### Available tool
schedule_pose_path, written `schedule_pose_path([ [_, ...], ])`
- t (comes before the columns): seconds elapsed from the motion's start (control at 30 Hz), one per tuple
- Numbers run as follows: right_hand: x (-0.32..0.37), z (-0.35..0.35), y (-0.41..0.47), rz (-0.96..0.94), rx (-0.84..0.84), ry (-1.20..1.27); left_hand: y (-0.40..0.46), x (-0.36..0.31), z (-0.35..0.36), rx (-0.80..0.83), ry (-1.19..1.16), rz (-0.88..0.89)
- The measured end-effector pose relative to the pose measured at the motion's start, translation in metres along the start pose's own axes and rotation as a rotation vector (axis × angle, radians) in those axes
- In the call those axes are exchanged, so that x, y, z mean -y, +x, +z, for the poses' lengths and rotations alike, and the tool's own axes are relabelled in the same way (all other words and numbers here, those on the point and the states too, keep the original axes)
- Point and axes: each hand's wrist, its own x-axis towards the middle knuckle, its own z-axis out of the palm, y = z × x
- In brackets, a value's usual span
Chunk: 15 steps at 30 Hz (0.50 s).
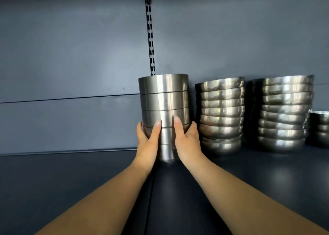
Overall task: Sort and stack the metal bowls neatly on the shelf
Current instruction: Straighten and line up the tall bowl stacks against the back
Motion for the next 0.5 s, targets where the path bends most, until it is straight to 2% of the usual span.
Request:
schedule_pose_path([
  [0.23, 0.001, -0.008, -0.001, 0.029, -0.019, -0.122, -0.008, -0.003, -0.008, 0.004, 0.013, 0.019],
  [0.5, 0.003, 0.0, -0.009, 0.013, 0.016, 0.05, -0.021, -0.014, -0.007, 0.032, 0.02, -0.02],
])
